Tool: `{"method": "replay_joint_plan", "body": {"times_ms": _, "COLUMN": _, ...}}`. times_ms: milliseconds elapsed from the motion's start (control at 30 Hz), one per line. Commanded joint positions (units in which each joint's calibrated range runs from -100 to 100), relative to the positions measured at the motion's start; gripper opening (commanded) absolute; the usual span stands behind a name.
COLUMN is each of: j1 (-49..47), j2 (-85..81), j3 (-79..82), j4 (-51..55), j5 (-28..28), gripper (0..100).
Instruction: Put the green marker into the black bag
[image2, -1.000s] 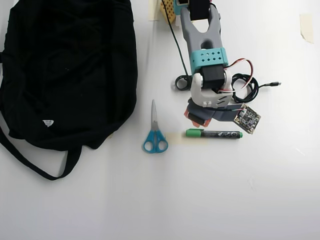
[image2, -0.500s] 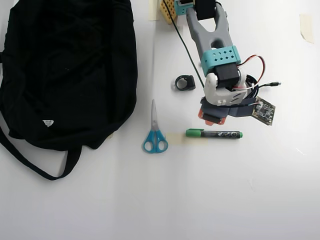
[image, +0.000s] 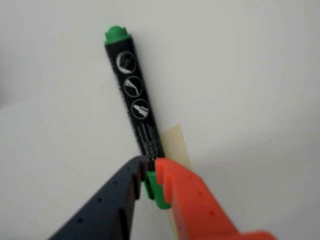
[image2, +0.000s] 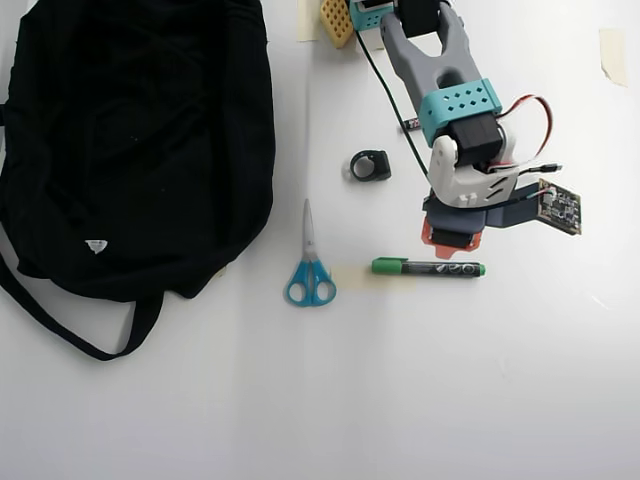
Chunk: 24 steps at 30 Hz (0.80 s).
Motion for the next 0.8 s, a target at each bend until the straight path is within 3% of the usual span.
{"method": "replay_joint_plan", "body": {"times_ms": 0, "j1": 1.24, "j2": 0.44, "j3": -2.57, "j4": -2.40, "j5": 0.37, "gripper": 2}}
{"method": "replay_joint_plan", "body": {"times_ms": 767, "j1": 3.41, "j2": 1.44, "j3": -3.56, "j4": -8.51, "j5": 0.48, "gripper": 3}}
